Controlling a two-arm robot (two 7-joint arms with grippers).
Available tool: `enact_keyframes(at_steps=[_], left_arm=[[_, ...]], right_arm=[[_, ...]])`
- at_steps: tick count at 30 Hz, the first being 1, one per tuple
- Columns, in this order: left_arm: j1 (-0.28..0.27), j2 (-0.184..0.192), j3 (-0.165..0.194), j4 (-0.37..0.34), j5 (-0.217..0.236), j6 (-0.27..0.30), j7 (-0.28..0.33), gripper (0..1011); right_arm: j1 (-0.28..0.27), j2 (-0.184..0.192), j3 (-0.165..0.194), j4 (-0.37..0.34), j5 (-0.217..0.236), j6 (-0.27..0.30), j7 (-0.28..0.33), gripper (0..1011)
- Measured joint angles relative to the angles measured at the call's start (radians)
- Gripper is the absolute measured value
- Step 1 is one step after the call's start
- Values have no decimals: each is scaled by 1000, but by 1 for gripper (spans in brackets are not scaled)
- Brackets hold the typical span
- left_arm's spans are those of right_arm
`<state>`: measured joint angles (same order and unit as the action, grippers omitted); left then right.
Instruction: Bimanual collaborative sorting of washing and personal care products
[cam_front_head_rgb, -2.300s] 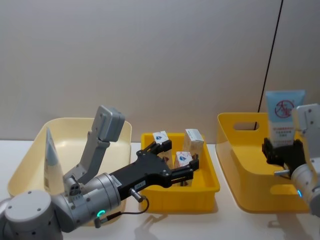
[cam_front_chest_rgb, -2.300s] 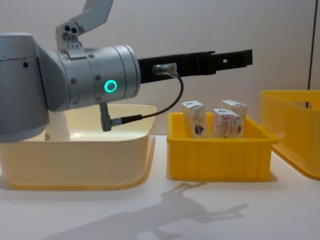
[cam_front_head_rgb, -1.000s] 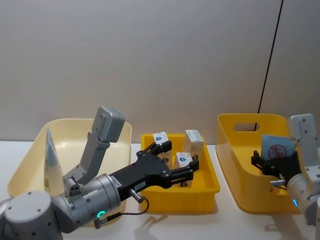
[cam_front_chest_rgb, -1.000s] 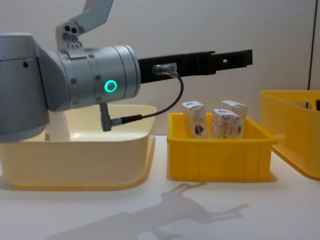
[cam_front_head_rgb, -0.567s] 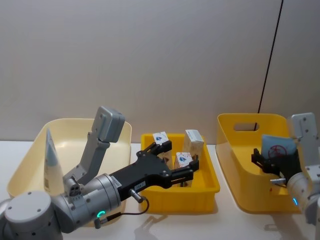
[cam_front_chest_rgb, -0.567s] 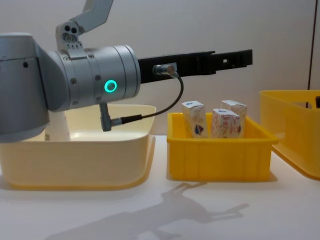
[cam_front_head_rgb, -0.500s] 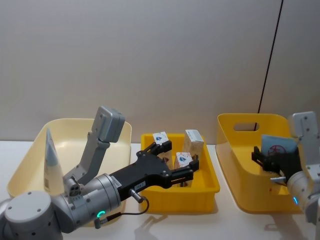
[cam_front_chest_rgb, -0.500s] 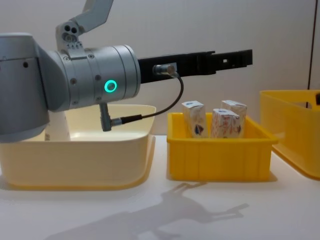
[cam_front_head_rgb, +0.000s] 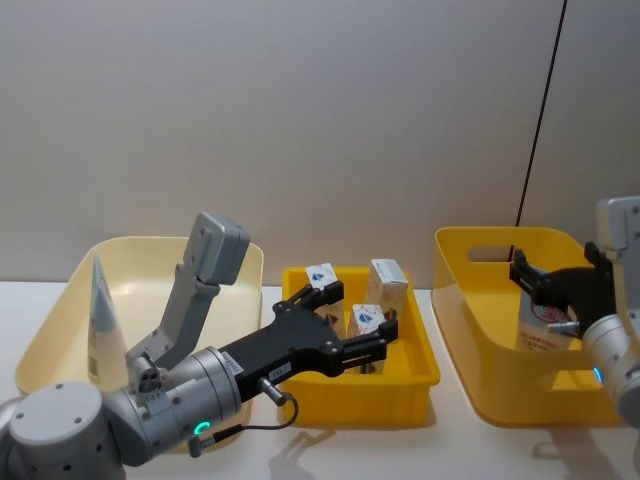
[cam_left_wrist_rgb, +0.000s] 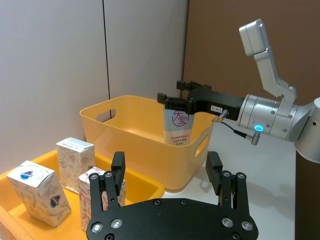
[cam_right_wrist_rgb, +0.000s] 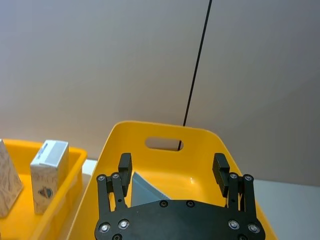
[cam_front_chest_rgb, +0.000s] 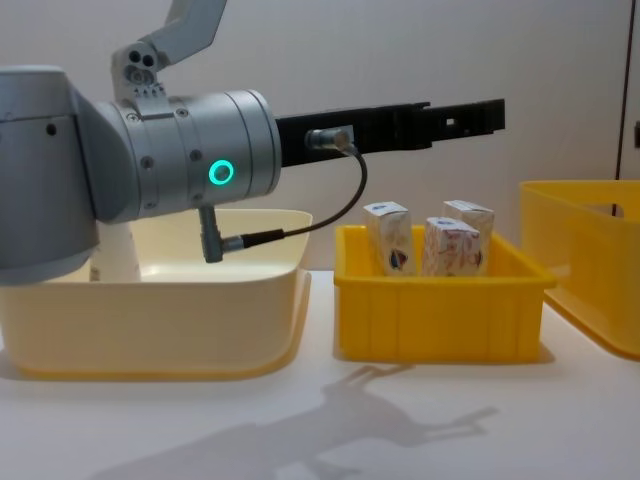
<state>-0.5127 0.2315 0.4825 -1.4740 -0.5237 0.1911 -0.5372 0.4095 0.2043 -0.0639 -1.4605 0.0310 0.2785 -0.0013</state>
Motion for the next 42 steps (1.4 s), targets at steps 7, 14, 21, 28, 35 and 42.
enact_keyframes(at_steps=[7,14,21,28,35,42], left_arm=[[0,0,0,0,0,0,0,1003],[0,0,0,0,0,0,0,1003],[0,0,0,0,0,0,0,1003],[10,4,0,-4,8,-4,17,1003],[46,24,-4,-25,52,-28,87,1003],[92,50,-9,-51,108,-59,177,1003]], right_arm=[[8,-5,8,-4,2,-28,6,1001],[10,-9,15,-9,11,-62,25,1001],[2,-8,25,-21,43,-109,74,1001],[-12,-4,35,-34,92,-163,142,1001],[-18,-2,35,-41,104,-173,155,1001],[-54,10,18,-65,117,-179,147,1001]])
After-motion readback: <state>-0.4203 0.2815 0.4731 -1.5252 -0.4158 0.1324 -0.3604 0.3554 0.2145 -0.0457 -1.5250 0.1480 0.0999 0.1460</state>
